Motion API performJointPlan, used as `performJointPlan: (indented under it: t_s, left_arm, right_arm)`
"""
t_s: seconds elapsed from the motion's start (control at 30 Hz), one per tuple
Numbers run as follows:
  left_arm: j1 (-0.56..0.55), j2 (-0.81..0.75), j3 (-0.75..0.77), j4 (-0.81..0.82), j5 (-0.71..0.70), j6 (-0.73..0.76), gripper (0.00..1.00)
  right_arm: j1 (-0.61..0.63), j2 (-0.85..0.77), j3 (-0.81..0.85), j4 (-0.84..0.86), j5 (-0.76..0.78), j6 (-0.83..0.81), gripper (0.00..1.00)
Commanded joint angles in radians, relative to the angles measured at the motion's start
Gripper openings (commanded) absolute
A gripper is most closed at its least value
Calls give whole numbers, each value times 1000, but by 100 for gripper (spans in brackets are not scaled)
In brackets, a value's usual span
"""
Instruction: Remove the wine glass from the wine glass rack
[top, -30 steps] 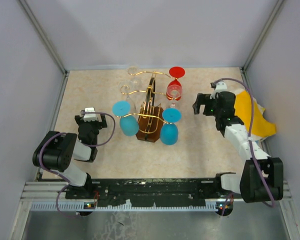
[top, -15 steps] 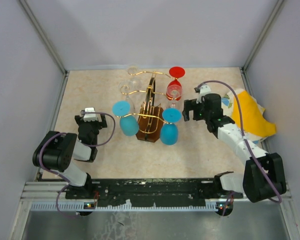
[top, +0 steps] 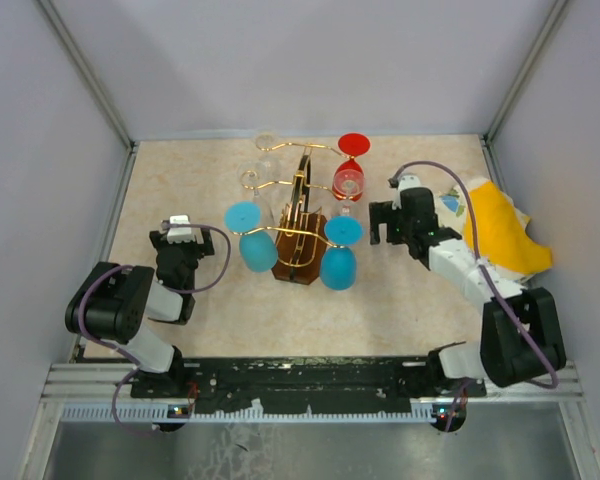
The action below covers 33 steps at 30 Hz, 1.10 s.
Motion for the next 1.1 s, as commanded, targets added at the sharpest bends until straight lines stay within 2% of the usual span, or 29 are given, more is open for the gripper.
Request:
performJointPlan:
  t_s: [0.0, 0.2, 0.37, 0.53, 0.8, 1.07]
  left_arm:
    - [5, 10, 12, 26, 5, -15, 100]
    - [5, 10, 12, 26, 5, -15, 100]
    - [5, 11, 12, 26, 6, -16, 100]
    - [5, 10, 12, 26, 5, -16, 100]
    - [5, 11, 12, 25, 5, -15, 100]
    - [5, 10, 12, 26, 5, -15, 100]
  right_arm:
    - [-72, 87, 114, -80, 101, 99, 99]
    - [-232, 148, 179, -131, 62, 182, 99]
    - [-277, 208, 231, -204, 124, 191, 99]
    - [-328, 270, 248, -244, 106, 199, 99]
    - [-349, 249, 208, -229, 84, 211, 99]
    - [-348, 176, 131, -123, -163, 189, 99]
